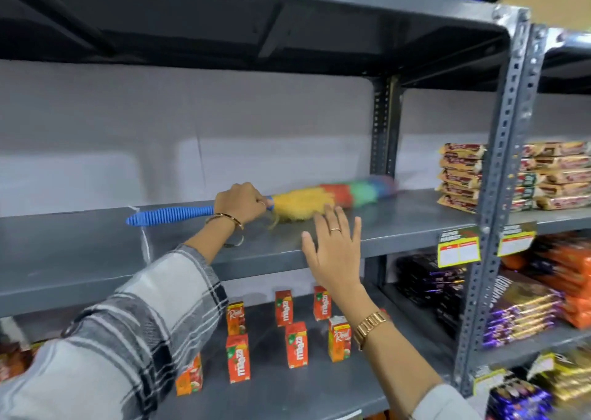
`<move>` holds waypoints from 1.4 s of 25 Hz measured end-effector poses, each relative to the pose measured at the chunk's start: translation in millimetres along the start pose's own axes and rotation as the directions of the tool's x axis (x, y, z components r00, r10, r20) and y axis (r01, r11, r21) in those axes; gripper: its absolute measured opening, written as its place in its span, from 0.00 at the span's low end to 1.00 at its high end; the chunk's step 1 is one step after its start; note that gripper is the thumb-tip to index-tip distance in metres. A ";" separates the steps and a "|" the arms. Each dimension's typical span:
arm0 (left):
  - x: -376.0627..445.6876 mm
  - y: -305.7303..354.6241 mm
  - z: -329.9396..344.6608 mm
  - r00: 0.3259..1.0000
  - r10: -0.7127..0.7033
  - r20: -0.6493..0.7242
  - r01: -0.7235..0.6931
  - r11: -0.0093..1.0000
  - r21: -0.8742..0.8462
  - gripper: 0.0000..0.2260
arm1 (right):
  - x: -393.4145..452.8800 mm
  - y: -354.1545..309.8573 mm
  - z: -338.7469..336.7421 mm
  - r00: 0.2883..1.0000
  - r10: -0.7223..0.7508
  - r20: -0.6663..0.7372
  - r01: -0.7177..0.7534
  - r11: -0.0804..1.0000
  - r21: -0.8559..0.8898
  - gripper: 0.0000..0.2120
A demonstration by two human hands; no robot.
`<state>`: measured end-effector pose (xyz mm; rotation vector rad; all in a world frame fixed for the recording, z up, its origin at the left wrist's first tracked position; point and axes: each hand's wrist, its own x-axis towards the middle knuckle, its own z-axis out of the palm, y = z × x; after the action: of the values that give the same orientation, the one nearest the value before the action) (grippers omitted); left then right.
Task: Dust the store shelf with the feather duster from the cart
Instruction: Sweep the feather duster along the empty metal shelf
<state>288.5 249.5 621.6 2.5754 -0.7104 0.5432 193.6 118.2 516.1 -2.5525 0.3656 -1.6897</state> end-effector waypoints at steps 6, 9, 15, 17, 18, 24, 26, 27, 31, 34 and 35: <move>14.6 39.9 23.7 1.000 0.005 0.007 -0.006 0.998 0.066 0.18 | 0.2 4.2 1.1 1.000 -0.009 -0.003 0.009 1.000 -0.001 0.23; 25.3 32.8 17.4 0.997 0.082 0.003 -0.082 0.997 0.016 0.16 | -0.5 4.7 1.1 1.000 -0.028 -0.008 0.028 1.000 0.002 0.23; 11.0 14.0 18.9 0.996 0.006 -0.085 0.000 0.998 0.067 0.17 | -2.6 5.7 -5.0 1.000 0.018 0.012 -0.017 0.999 -0.033 0.25; 11.0 4.8 10.6 0.981 -0.019 -0.194 0.028 0.999 0.040 0.17 | -3.3 9.2 -16.5 0.997 0.041 -0.062 -0.043 0.999 -0.028 0.25; 12.8 -5.6 7.0 0.981 -0.032 -0.190 0.030 0.999 -0.012 0.17 | -1.2 11.2 -23.2 0.992 0.050 -0.115 -0.052 0.998 -0.020 0.26; 8.8 -12.1 2.4 0.962 0.263 -0.080 -0.269 0.959 -0.092 0.14 | 13.6 27.7 -52.1 0.950 0.102 -0.296 -0.140 0.984 -0.110 0.24; 10.9 1.9 5.6 0.943 0.313 -0.114 -0.321 0.945 -0.065 0.14 | 10.7 42.4 -60.6 0.937 0.132 -0.325 -0.189 0.970 -0.150 0.25; 12.1 6.7 7.1 0.936 0.323 -0.141 -0.332 0.942 -0.048 0.13 | 5.7 52.2 -65.5 0.932 0.153 -0.330 -0.218 0.961 -0.170 0.26; 18.9 1.7 10.7 0.908 0.376 -0.186 -0.372 0.927 0.058 0.19 | -21.0 90.8 -88.3 0.924 0.195 -0.328 -0.283 0.928 -0.243 0.25; 24.0 1.4 11.2 0.873 0.421 -0.246 -0.400 0.907 0.130 0.26 | -32.7 102.1 -101.5 0.936 0.140 -0.324 -0.242 0.922 -0.302 0.29; 25.3 4.4 10.6 0.863 0.438 -0.250 -0.412 0.898 0.152 0.26 | -34.2 101.8 -103.9 0.943 0.105 -0.315 -0.210 0.924 -0.321 0.29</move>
<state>308.8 231.1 625.8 2.3497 -1.1834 1.0788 69.2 35.7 508.5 -2.3948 0.9483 -2.1028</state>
